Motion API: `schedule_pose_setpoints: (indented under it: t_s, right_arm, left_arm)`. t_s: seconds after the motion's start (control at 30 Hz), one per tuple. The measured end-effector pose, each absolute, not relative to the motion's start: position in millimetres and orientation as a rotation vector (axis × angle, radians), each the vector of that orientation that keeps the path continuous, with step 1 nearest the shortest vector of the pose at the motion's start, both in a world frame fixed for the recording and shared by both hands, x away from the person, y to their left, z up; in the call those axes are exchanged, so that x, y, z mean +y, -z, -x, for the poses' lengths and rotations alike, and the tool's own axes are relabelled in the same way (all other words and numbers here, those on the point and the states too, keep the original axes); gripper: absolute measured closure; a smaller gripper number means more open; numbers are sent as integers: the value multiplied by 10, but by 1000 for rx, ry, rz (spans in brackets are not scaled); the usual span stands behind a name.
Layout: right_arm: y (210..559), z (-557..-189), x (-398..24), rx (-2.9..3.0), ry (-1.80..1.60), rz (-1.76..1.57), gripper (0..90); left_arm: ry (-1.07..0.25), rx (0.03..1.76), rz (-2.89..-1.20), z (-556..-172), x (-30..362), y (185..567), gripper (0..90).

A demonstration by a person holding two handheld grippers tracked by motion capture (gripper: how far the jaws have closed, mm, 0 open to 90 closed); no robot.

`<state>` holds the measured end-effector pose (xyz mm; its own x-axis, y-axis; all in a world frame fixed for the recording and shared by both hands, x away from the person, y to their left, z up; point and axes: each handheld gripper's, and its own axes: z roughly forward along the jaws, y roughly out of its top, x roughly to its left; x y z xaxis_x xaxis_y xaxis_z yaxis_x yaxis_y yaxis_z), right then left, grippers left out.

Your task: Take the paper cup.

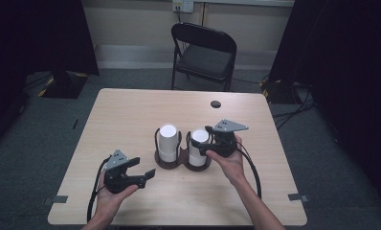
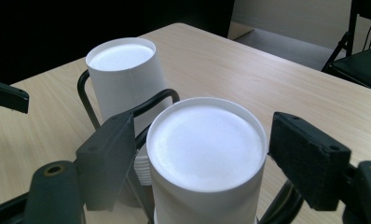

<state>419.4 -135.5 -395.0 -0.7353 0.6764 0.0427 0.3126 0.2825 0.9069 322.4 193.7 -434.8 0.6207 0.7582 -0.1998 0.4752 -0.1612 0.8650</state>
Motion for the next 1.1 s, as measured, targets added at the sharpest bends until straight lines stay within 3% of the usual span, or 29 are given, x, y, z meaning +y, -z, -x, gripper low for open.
schedule_pose_setpoints:
  t_s: [0.4,0.77,1.1]
  right_arm:
    - [4031,-4229,-1310,2222,-1406,-905,229]
    - [4061,-4240,-1284,2235,-1366,-896,316]
    - [4033,-4241,-1286,2230,-1367,-906,326]
  left_arm:
    - [-340,998,-1817,-3228,1933,4356,220]
    - [-338,1000,-1816,-3230,1935,4356,220]
    - [-334,998,-1820,-3236,1931,4360,220]
